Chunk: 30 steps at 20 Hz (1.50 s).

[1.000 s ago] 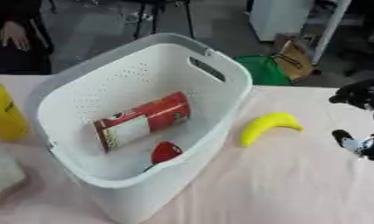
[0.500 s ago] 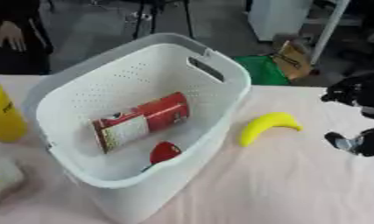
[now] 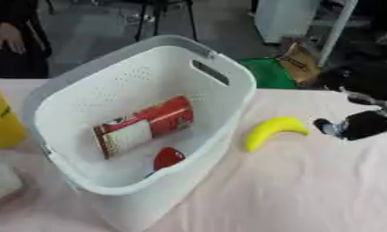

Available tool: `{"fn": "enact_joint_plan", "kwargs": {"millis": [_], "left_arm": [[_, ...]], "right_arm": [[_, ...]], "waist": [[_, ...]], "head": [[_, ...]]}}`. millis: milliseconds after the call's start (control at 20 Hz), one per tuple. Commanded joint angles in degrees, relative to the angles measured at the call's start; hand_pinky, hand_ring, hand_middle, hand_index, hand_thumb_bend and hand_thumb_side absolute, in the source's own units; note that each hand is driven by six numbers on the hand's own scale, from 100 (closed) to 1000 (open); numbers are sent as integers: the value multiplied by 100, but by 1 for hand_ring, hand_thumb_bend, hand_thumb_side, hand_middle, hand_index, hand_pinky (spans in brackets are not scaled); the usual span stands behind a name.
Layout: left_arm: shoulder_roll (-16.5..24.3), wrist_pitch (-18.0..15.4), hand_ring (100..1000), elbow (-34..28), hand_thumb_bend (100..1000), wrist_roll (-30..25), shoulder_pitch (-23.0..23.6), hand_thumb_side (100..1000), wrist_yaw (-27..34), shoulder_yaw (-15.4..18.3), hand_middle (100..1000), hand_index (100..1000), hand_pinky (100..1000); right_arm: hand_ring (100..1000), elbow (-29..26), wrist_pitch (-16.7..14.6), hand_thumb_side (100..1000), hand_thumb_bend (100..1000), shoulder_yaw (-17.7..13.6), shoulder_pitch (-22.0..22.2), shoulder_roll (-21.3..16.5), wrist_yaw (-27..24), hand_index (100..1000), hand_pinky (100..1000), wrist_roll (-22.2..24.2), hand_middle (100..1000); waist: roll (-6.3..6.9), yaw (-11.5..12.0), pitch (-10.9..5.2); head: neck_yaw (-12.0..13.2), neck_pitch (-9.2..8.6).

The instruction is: Pick up objects on the table and place them in the box.

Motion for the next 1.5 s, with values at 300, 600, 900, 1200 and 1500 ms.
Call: {"fn": "enact_joint_plan", "kwargs": {"millis": [300, 600, 900, 1200, 1500], "left_arm": [[60, -12, 492, -85, 100, -55, -89, 1000, 54, -42, 593, 750, 649], [51, -18, 492, -85, 100, -79, -120, 1000, 81, -53, 595, 749, 650], [68, -25, 493, -85, 100, -116, -178, 1000, 111, -83, 595, 749, 651], [125, -40, 493, -85, 100, -166, -277, 1000, 133, -112, 595, 749, 652], [159, -43, 494, -85, 100, -187, -313, 1000, 141, -123, 596, 749, 653]], "right_arm": [[993, 881, -290, 678, 355, 26, -602, 461, 57, 1000, 952, 396, 947], [1000, 1363, -499, 587, 390, 57, -841, 776, 214, 1000, 961, 533, 967], [1000, 1781, -783, 475, 415, -18, -1006, 983, 541, 1000, 969, 900, 980], [1000, 2077, -1073, 423, 419, -135, -1064, 1035, 844, 1000, 971, 1228, 1000], [1000, 2072, -1247, 424, 415, -214, -1053, 975, 1059, 1000, 967, 1271, 997]], "waist": [[-5, 86, -113], [-2, 167, -70], [-36, 268, 5], [-131, 453, 117], [-192, 505, 192]], "head": [[-136, -36], [-205, -74], [-288, -148], [-428, -278], [-478, -349]]}}
